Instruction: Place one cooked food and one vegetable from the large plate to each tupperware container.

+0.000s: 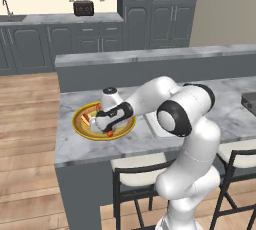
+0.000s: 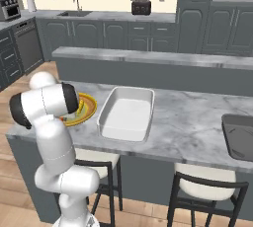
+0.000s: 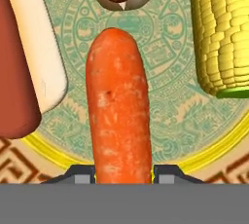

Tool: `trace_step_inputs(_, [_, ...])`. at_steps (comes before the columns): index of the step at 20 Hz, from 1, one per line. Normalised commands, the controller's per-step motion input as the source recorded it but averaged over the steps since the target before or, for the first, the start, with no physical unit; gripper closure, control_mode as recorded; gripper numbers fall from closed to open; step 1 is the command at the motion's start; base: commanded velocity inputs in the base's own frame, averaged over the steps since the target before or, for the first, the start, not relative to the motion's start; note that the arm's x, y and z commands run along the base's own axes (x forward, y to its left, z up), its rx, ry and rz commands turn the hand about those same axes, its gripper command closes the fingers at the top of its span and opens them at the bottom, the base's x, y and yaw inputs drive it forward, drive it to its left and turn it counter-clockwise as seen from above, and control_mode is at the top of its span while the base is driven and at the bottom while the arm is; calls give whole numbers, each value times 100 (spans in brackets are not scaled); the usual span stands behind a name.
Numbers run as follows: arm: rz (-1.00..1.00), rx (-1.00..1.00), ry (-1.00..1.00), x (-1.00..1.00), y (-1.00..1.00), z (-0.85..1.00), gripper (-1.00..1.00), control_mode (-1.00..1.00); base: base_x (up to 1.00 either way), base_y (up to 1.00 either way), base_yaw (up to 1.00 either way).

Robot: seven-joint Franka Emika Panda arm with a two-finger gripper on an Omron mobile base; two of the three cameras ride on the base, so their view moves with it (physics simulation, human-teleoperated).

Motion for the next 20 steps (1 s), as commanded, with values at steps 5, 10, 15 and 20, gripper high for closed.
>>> trace_step_inputs(5, [-6,0,-3,-45,-34,90,100,-100,0,0,0])
trace_step_inputs(10, [-15,0,0,-37,-87,100,100,-100,0,0,0])
trace_step_inputs(15, [-22,0,0,-10,-100,87,100,-100,0,0,0])
trace_step_inputs(20, [-21,-3,2,6,-100,5,100,-100,0,0,0])
